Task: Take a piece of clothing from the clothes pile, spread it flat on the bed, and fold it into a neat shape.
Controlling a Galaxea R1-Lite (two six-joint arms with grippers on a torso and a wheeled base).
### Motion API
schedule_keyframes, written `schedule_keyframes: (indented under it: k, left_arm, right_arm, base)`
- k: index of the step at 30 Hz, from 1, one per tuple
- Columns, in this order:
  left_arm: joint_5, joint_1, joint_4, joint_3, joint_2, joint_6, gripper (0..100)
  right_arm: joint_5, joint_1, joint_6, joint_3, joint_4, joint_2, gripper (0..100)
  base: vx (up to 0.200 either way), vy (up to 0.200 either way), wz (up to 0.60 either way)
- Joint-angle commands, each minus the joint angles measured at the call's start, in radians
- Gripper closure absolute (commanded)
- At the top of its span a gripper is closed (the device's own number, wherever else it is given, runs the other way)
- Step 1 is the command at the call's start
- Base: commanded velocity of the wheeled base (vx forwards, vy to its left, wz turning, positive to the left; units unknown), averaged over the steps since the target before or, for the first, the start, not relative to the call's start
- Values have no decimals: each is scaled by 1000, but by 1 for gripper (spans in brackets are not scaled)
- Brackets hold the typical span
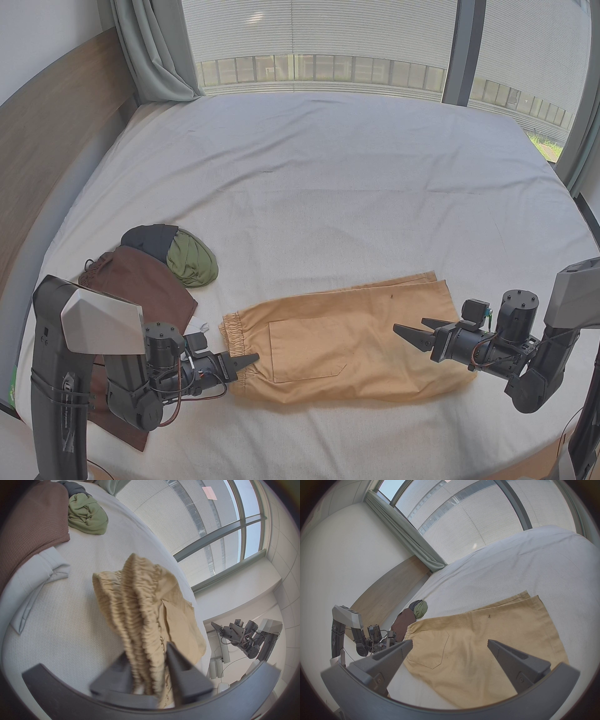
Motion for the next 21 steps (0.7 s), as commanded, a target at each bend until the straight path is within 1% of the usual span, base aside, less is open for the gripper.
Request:
schedule_keyframes:
  k: [1, 15, 21]
  left_arm:
    - [-1, 0, -2, 0, 0, 0, 100]
    - [-1, 12, -2, 2, -8, 8, 100]
    - [-13, 31, -2, 20, -57, 2, 100]
  right_arm:
    - [0, 0, 0, 1, 0, 1, 0]
    - [0, 0, 0, 1, 0, 18, 0]
    - [0, -1, 0, 1, 0, 18, 0]
  base:
    - [0, 0, 0]
    - [0, 0, 0]
    - [0, 0, 0]
